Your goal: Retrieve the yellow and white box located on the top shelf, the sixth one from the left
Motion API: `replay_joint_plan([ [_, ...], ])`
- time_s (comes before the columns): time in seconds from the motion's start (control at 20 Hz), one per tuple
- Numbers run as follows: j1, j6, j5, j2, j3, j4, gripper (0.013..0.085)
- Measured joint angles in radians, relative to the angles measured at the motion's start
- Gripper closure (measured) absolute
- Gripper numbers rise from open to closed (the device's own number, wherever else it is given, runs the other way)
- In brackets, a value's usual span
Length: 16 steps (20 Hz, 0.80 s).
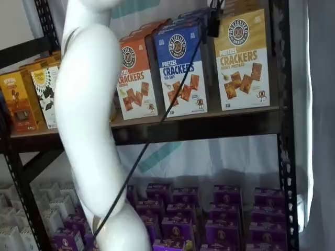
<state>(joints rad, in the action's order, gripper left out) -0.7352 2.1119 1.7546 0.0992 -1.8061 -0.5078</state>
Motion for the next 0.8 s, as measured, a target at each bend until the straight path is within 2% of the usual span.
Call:
replay_joint_plan([
  [0.25,0.002,0.005,0.002,-0.009,-0.005,0.012,0.0130],
  [0.55,-0.021,-0.010,0.047,-0.038,-0.061,-0.029,0.0130],
  [0.8,-0.017,0.002,0.023,-0.041,-0.069,-0.007,0.0130],
])
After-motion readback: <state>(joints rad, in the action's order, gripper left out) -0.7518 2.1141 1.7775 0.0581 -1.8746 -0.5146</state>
